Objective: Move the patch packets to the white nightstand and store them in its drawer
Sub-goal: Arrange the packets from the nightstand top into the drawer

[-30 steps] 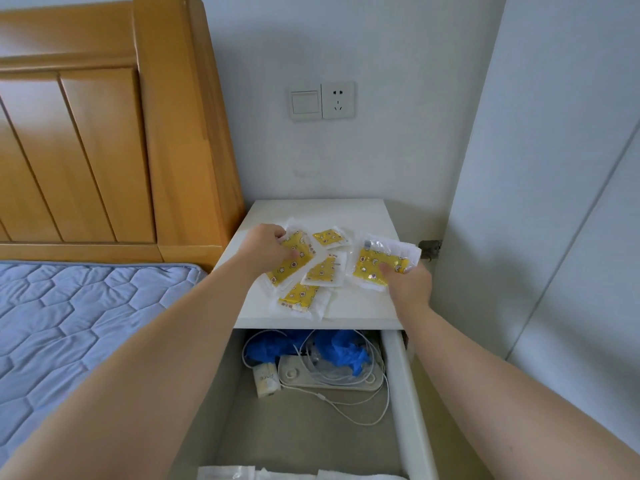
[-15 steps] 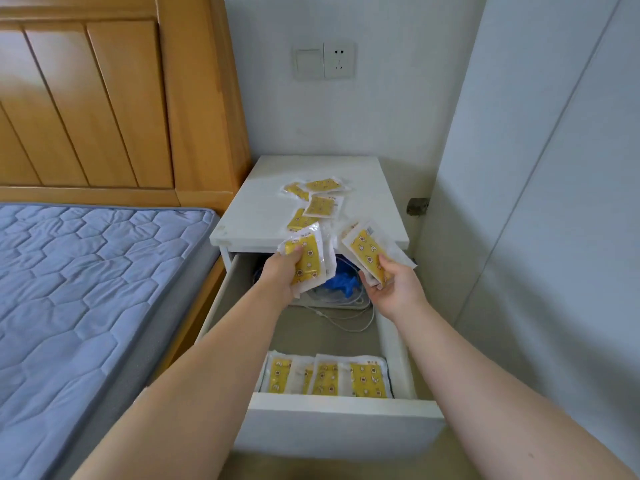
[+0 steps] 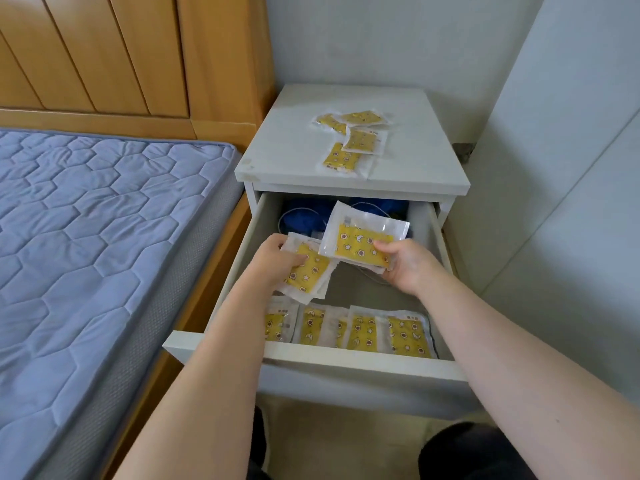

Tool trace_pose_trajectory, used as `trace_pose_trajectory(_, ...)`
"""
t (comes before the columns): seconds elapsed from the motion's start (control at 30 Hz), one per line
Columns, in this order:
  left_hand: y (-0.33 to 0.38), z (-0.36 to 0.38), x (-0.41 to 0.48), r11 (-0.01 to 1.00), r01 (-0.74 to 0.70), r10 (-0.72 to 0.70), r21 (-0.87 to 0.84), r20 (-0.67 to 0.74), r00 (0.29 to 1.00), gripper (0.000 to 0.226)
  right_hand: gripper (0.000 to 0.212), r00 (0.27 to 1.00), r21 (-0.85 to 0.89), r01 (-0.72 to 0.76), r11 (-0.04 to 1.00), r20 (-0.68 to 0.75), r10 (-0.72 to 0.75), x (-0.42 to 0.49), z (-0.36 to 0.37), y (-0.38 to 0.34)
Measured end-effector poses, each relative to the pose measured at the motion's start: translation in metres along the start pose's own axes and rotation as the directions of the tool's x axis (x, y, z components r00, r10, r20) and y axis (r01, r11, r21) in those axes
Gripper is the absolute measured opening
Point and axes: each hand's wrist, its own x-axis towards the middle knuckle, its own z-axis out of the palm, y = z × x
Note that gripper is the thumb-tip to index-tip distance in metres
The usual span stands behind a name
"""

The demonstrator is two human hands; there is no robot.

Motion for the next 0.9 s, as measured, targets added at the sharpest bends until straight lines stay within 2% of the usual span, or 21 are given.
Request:
trace_pose_trajectory(0.07,0.0,-0.009,0.006,1.0,-0.028,0.028,0.014,0.022,0.999,0.052,0.027,1.0,-0.022,0.001,1.0,-0.018,-0.001,0.013,0.0,-0.002)
trace_pose_trajectory(0.13,-0.001,-0.018,0.013,0.999,-0.033,0.034,0.026,-0.051,0.998,0.058,0.029,0.999,-0.016,-0.012,1.0,-0.04,0.011,0.026,-0.004,-0.001)
trace_pose_trajectory(0.2,-0.003,-0.025,0.021,0.993,-0.058,0.068,0.106,-0.097,0.993,0.061,0.029,0.998,-0.05,-0.047,0.998,-0.05,0.045,0.035,-0.005,-0.001)
trace_pose_trajectory(0.3,-0.004,-0.03,0.032,0.983,-0.096,0.111,0.156,-0.087,0.99,0.063,0.022,0.989,-0.306,-0.14,0.942,-0.08,0.121,0.043,-0.003,-0.003)
trace_pose_trajectory(0.4,-0.002,-0.033,0.04,0.989,-0.114,0.123,0.097,-0.093,0.988,0.06,0.032,0.989,-0.667,-0.144,0.731,-0.088,0.115,0.045,0.004,-0.001)
trace_pose_trajectory(0.47,-0.002,-0.034,0.041,0.989,-0.133,0.139,0.059,-0.11,0.984,0.052,0.034,0.988,-0.82,-0.105,0.563,-0.02,0.154,0.041,0.017,0.007)
trace_pose_trajectory(0.57,-0.003,-0.032,0.04,0.988,-0.147,0.151,0.038,-0.14,0.979,0.051,0.028,0.939,-0.911,-0.069,0.406,0.078,0.334,0.035,0.049,0.028)
trace_pose_trajectory(0.63,-0.003,-0.033,0.041,0.989,-0.149,0.15,0.018,-0.167,0.974,0.053,0.017,0.911,-0.969,0.007,0.246,0.108,0.398,0.032,0.073,0.044)
trace_pose_trajectory(0.73,-0.005,-0.037,0.046,0.988,-0.144,0.128,-0.061,-0.22,0.967,0.055,0.011,0.931,-0.984,0.166,-0.066,0.134,0.34,0.03,0.098,0.062)
trace_pose_trajectory(0.77,-0.005,-0.038,0.046,0.986,-0.142,0.119,-0.084,-0.231,0.966,0.055,0.016,0.937,-0.967,0.224,-0.124,0.179,0.3,0.033,0.102,0.068)
trace_pose_trajectory(0.83,-0.006,-0.038,0.047,0.983,-0.146,0.116,-0.114,-0.233,0.965,0.055,0.04,0.935,-0.948,0.31,-0.073,0.29,0.206,0.04,0.101,0.079)
trace_pose_trajectory(0.9,-0.006,-0.038,0.047,0.979,-0.148,0.114,-0.137,-0.23,0.966,0.055,0.053,0.935,-0.947,0.315,0.063,0.321,0.152,0.044,0.095,0.084)
